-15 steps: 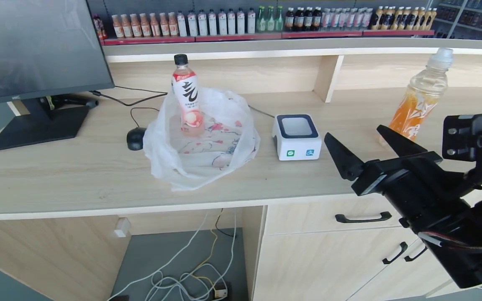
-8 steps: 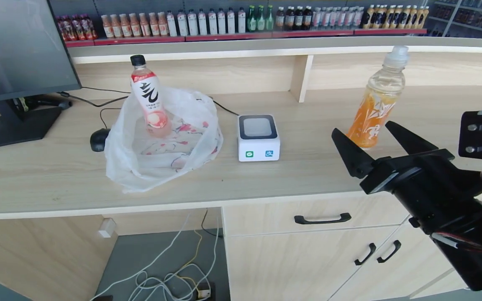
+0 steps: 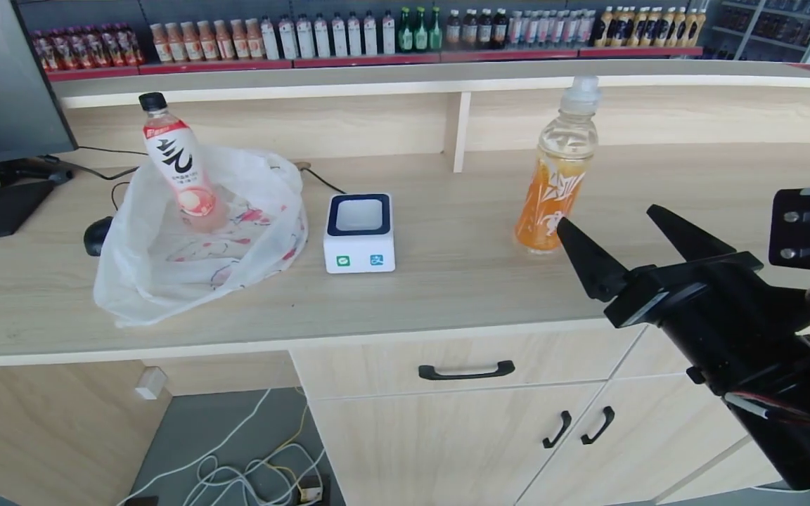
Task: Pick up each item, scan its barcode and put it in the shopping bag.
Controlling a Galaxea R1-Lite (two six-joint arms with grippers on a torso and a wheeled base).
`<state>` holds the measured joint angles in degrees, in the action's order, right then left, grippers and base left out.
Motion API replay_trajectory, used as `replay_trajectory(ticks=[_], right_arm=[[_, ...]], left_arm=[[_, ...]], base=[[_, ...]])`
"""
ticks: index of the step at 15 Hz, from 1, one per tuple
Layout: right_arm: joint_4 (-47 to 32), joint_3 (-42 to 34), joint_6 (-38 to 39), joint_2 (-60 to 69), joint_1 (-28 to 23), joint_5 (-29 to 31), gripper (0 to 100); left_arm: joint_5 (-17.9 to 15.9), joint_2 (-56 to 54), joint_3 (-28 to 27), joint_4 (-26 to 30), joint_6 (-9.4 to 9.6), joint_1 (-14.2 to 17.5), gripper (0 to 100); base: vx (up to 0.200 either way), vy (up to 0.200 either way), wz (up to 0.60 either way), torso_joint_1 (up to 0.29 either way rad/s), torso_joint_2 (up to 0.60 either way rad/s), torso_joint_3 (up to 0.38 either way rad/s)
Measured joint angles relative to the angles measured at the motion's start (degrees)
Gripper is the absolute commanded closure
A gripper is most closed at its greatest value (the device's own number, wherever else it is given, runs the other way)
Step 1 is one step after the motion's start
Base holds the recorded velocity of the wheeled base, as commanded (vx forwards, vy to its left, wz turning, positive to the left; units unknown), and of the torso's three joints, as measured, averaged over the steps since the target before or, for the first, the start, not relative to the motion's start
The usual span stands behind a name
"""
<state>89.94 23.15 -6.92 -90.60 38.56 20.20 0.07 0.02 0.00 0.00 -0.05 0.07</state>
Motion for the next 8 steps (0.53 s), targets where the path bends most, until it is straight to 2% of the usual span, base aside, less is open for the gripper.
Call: replay_trajectory(ticks=[8], right_arm=[[0.0,-0.8,-0.3,-2.3,-2.0,0.0,0]], left_arm=[[0.0,0.0,0.0,0.0,0.23,0.0,0]], base=[[0.0,0.0,0.0,0.0,0.0,0.0]])
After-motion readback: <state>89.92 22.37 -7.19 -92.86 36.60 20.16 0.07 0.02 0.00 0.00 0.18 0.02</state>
